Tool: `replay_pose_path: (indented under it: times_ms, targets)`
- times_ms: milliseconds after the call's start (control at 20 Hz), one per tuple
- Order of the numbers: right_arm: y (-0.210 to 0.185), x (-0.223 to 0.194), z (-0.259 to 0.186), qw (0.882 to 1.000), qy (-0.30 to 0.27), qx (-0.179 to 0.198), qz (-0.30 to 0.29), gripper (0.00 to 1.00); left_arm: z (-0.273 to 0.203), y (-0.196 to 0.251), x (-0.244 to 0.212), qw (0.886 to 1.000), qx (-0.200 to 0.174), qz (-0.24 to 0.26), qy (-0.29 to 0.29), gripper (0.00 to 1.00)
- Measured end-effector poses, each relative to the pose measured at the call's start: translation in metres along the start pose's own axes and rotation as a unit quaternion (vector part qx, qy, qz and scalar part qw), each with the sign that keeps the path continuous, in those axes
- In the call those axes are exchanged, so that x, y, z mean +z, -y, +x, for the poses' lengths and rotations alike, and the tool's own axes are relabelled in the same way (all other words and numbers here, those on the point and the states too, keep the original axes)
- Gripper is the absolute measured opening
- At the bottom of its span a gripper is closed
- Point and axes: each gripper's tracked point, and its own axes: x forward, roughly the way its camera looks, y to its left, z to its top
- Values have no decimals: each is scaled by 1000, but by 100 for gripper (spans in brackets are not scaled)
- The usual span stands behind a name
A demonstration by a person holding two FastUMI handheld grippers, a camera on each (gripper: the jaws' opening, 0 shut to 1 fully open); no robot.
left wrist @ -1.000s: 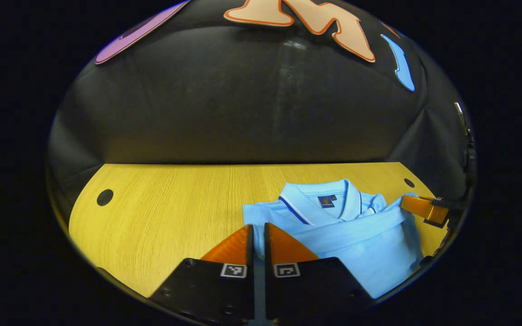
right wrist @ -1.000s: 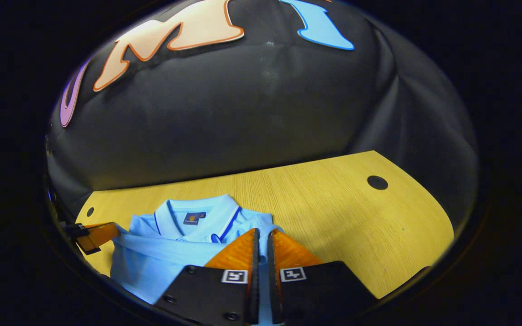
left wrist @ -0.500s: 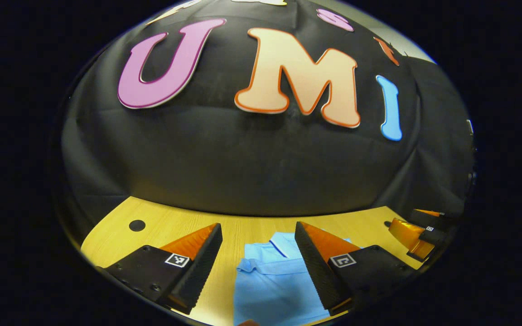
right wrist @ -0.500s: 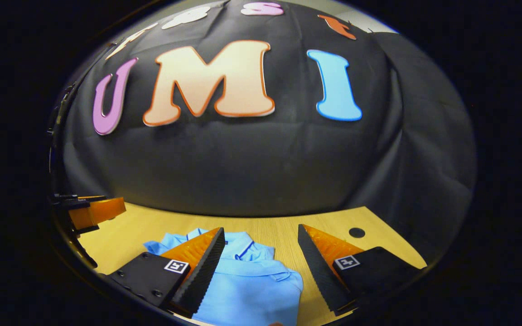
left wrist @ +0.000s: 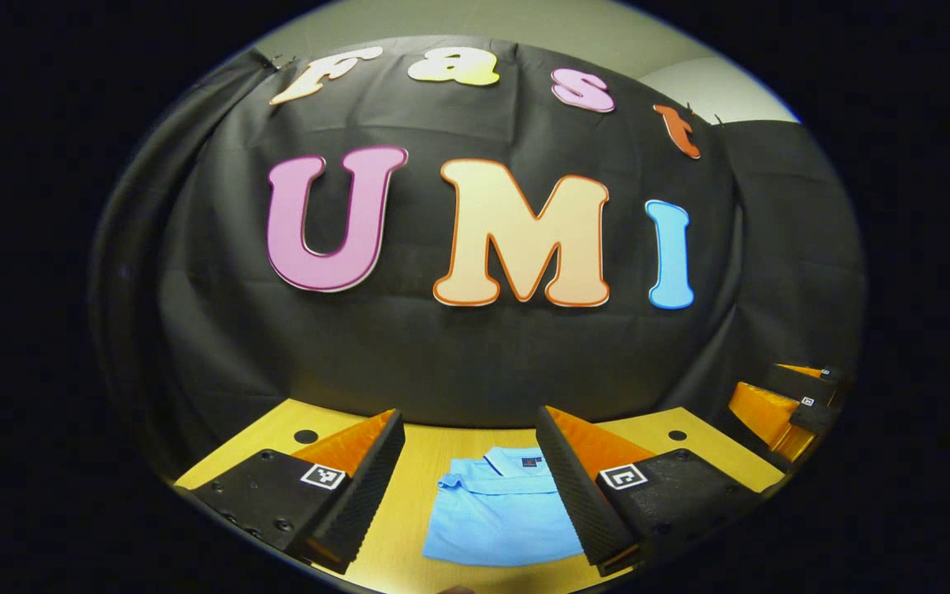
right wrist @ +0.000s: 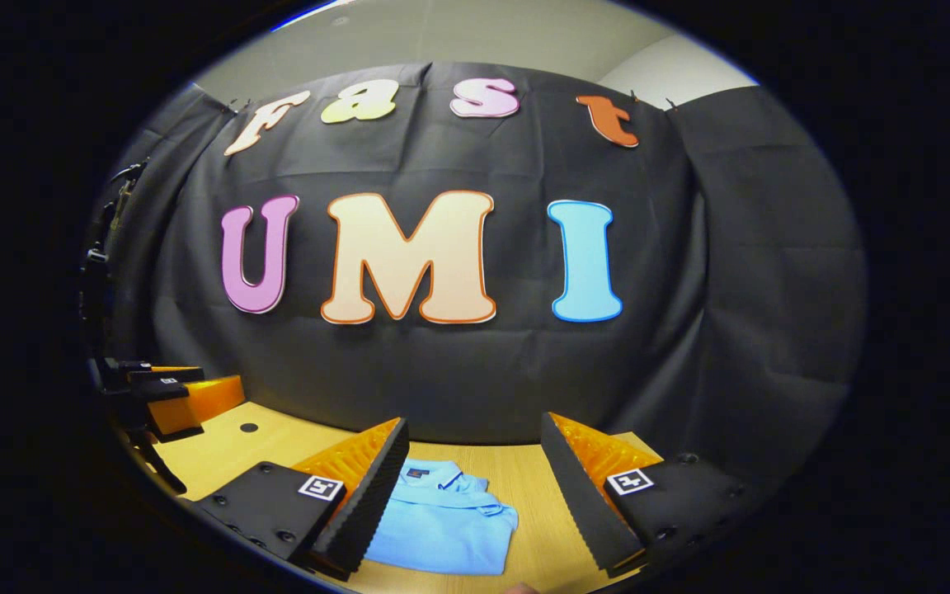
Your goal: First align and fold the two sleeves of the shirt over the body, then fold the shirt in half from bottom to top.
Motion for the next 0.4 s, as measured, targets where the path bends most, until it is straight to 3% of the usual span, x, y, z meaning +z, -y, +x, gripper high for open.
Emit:
replay_pose_path:
  times_ms: [400]
  targets:
    - [1, 22, -61, 1000, 20, 24, 6, 100, -65, 1, 10, 1000, 16, 3, 4, 95]
